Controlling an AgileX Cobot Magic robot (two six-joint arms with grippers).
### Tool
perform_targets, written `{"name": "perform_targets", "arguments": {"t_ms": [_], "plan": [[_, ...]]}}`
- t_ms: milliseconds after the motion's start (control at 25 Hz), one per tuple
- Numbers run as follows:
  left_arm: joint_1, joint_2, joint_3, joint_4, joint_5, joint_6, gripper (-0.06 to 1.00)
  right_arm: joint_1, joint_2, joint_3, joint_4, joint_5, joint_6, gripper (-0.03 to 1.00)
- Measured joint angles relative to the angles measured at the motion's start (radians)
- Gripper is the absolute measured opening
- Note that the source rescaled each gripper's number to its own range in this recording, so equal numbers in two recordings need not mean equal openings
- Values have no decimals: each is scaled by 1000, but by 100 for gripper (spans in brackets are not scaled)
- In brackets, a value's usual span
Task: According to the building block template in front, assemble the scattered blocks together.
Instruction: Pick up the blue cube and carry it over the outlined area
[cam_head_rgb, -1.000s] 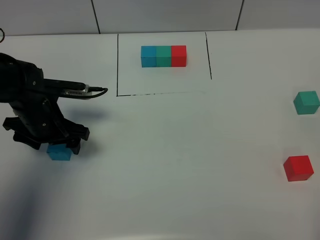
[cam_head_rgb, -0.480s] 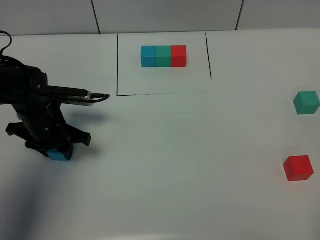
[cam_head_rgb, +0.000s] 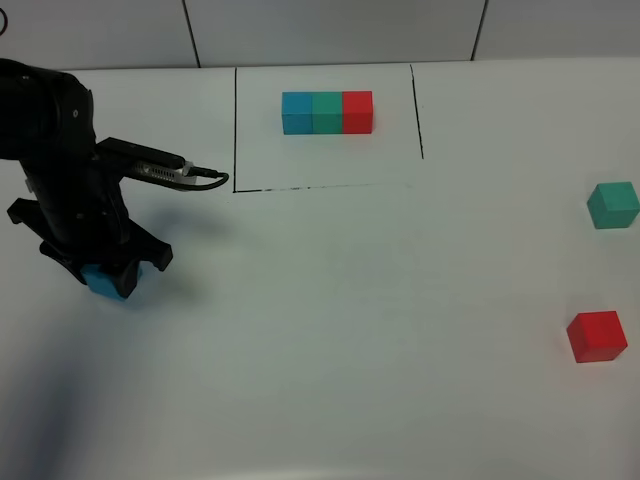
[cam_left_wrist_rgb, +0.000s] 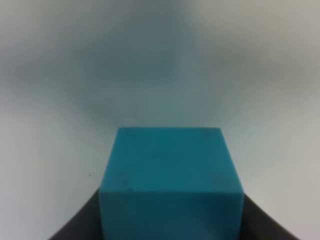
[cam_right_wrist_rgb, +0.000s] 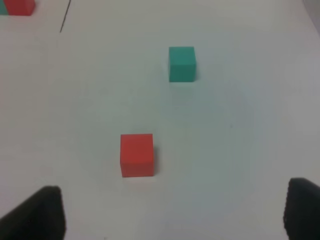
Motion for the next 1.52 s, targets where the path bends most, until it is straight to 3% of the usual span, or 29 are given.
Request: {"name": "perform_targets", "arguments": {"t_ms": [120, 400, 680, 960, 1240, 1520], "plan": [[-23, 0, -21, 4, 23, 98, 0, 0, 0, 0, 0, 0, 0, 83], [-170, 22, -183, 8, 72, 321, 0, 0, 0, 0, 0, 0, 1, 83], [-295, 155, -439, 79, 216, 462, 0, 0, 0, 0, 0, 0, 1, 83], [-368, 314, -630, 164, 221, 531, 0, 0, 0, 0, 0, 0, 0, 83], [-376, 446, -819, 43, 221, 687, 0, 0, 0, 0, 0, 0, 1, 83], [-389, 543, -935, 23, 221, 802, 0, 0, 0, 0, 0, 0, 1, 84]]}}
